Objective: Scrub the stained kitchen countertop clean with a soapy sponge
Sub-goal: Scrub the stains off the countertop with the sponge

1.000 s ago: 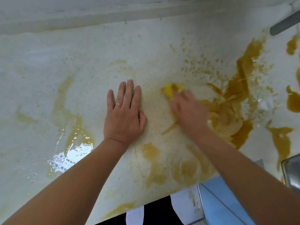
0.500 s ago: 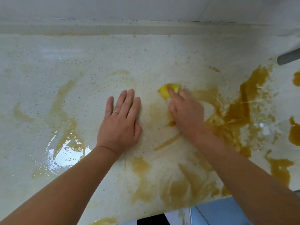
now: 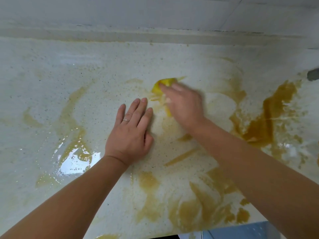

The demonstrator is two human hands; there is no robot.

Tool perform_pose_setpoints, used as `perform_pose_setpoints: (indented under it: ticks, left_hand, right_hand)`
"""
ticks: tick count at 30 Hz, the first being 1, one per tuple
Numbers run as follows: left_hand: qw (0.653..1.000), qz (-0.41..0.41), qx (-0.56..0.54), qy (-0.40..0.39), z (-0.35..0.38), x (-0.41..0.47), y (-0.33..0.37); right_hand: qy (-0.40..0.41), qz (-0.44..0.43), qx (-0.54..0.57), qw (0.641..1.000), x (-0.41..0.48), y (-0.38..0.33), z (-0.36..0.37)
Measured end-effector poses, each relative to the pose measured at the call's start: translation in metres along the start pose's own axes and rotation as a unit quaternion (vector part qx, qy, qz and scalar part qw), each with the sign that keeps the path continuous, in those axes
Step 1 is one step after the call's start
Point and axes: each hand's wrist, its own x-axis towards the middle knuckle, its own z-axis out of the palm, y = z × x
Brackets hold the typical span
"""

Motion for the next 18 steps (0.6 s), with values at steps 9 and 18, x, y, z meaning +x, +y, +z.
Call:
perform_pose_setpoints:
  ticks: [9, 18]
  left_hand:
    - [1.0, 0.005, 0.006, -0.006, 0.0, 0.0, -0.002]
    - [1.0, 0.009, -0.001, 0.008, 0.002, 0.001, -0.003]
  right_hand:
    - [0.04, 0.155, -0.079, 0.984, 0.099, 0.013, 0.006]
    - [0.046, 0.14, -0.151, 0.977, 0.122, 0.014, 0.002]
